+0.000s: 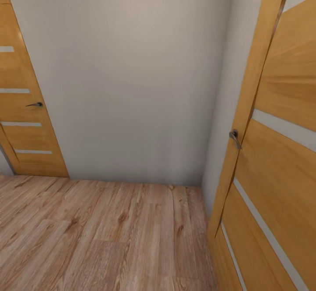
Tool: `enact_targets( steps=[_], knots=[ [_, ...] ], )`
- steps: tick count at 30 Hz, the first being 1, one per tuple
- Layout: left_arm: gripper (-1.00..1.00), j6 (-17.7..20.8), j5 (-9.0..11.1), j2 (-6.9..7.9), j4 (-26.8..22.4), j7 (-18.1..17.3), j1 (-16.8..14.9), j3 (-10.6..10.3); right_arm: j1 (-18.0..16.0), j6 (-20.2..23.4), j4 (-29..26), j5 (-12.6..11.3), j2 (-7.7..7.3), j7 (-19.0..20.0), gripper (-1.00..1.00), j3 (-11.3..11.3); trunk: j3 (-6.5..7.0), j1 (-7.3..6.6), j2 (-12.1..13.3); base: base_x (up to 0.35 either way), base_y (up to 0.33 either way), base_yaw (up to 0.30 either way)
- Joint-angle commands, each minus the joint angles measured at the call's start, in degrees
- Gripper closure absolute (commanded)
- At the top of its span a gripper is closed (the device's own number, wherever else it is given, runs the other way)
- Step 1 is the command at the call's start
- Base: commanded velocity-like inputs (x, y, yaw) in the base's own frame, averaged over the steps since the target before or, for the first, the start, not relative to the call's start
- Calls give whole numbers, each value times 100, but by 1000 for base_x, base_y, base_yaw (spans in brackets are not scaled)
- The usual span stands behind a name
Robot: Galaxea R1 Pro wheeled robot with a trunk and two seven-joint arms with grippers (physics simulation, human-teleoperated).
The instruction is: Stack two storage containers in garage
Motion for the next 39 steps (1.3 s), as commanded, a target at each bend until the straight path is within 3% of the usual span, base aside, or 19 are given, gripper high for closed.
enact_targets(
  steps=[1, 10, 39],
  knots=[
    [-100, -17, 55, 2, 7, -29, -3, 2, -8, -30, 17, -51, 5, -7, -100, 48, -6, 0, -4, 1, 86, 0],
    [-100, -19, 45, -6, 7, -27, -4, -1, -8, -30, 17, -51, 5, -7, -100, 48, -6, 0, -4, 13, 19, 0],
    [-100, -19, 40, 10, 7, -24, -3, 4, -8, -30, 17, -51, 5, -7, -100, 48, -6, 0, -4, 196, 0, 0]
  ],
)
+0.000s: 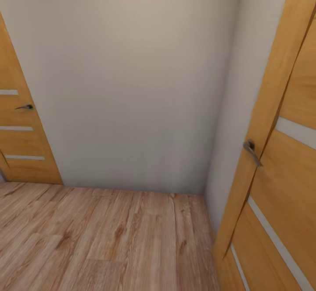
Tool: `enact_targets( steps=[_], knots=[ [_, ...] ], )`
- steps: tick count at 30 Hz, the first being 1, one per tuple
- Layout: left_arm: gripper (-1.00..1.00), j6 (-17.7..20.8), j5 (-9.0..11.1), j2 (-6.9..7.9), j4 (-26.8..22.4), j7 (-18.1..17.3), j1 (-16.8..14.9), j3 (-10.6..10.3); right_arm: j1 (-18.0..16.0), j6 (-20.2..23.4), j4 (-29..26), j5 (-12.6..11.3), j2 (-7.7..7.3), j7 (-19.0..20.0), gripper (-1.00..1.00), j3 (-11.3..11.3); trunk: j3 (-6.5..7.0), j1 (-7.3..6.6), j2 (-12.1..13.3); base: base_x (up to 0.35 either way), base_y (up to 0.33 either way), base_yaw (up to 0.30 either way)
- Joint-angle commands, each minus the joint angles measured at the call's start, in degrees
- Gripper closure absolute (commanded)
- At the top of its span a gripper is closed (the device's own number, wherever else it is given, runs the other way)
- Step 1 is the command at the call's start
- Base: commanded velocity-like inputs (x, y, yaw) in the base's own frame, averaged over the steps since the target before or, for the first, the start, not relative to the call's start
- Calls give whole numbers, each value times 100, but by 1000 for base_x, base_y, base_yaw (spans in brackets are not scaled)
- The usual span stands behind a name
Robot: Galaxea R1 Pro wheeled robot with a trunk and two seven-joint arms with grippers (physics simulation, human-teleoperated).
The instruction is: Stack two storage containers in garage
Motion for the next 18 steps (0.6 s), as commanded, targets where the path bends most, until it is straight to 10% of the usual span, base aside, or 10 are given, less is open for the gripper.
enact_targets(
  steps=[1, 18],
  knots=[
    [-100, -15, 52, 2, 8, -29, -5, -1, -6, -30, 17, -51, 5, -5, -100, 48, -6, 3, -3, 306, 0, 0],
    [-100, -15, 52, 3, 8, -29, -5, -3, -6, -30, 17, -51, 5, -5, -100, 48, -6, 3, -3, 127, 0, 0]
  ],
)
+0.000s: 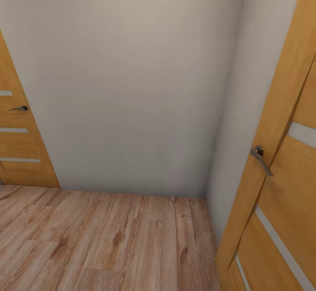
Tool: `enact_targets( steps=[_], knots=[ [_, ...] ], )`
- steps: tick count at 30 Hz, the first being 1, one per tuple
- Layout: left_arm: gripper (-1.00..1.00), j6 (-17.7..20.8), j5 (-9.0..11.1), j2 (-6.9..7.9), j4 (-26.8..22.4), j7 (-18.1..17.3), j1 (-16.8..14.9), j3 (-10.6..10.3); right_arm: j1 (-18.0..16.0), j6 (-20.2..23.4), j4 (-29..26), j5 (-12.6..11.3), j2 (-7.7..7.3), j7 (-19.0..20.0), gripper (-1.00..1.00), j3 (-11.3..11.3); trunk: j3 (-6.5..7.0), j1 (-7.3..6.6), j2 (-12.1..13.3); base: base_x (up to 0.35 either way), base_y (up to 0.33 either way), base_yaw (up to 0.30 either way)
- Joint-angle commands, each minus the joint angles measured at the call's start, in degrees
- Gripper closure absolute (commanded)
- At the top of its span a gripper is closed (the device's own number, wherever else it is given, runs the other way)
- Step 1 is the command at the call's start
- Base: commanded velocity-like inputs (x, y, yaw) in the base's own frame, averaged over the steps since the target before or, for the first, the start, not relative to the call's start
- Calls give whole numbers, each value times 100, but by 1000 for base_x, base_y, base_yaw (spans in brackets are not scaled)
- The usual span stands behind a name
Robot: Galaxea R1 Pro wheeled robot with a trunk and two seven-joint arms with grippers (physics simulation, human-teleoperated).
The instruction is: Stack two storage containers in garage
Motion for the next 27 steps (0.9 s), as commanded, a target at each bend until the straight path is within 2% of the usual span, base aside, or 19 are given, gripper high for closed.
enact_targets(
  steps=[1, 18, 27],
  knots=[
    [-100, -15, 49, 1, 8, -29, -5, -4, -5, -30, 17, -51, 5, -5, -100, 48, -6, 3, -3, 298, 0, 0],
    [-100, -17, 52, 1, 8, -29, -4, -7, -6, -30, 17, -51, 12, -5, -100, 48, -6, 3, -3, 318, 0, 0],
    [-100, -15, 52, 1, 8, -29, -2, -7, -5, -30, 17, -51, 9, -5, -100, 48, -6, 3, -3, 316, 0, 151]
  ],
)
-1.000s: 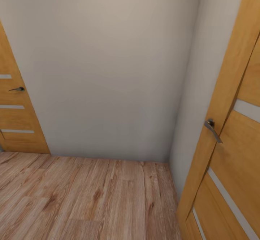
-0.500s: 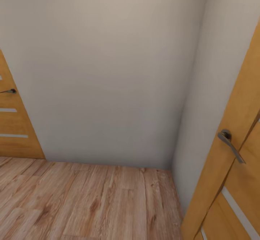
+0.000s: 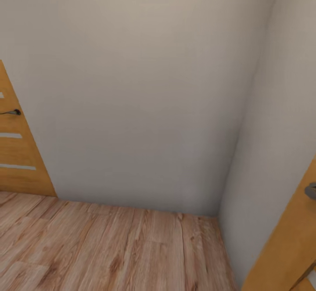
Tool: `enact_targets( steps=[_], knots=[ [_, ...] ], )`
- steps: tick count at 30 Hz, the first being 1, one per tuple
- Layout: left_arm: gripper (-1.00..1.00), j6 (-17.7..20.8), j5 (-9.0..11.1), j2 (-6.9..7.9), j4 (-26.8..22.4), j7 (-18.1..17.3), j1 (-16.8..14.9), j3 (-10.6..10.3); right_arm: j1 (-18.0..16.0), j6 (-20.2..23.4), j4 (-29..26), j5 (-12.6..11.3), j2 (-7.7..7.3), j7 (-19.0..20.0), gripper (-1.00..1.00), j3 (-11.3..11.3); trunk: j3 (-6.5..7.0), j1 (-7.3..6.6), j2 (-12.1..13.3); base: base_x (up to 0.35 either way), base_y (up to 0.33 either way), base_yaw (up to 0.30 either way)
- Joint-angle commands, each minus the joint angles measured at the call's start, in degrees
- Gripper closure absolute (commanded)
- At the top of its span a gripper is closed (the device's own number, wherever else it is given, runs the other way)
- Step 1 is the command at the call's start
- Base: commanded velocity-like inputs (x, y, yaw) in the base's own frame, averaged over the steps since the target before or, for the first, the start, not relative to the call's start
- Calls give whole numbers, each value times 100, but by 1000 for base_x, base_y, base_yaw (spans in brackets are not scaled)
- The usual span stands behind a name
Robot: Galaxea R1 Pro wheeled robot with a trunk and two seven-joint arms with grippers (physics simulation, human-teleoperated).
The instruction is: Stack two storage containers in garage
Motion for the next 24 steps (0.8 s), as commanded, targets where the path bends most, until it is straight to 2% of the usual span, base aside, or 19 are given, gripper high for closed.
enact_targets(
  steps=[1, 12, 24],
  knots=[
    [-100, -15, 50, 1, 8, -29, -4, -1, -5, -30, 17, -51, 3, -5, -100, 48, -6, 3, -3, 302, 0, 54],
    [-100, -15, 50, 1, 8, -29, -9, -1, -5, -30, 17, -51, 7, -5, -100, 48, -6, 3, -3, 285, 0, 17],
    [-100, -15, 50, 0, 8, -29, -8, 0, -4, -30, 17, -51, 9, -5, -100, 48, -6, 3, -3, 40, 0, 241]
  ],
)
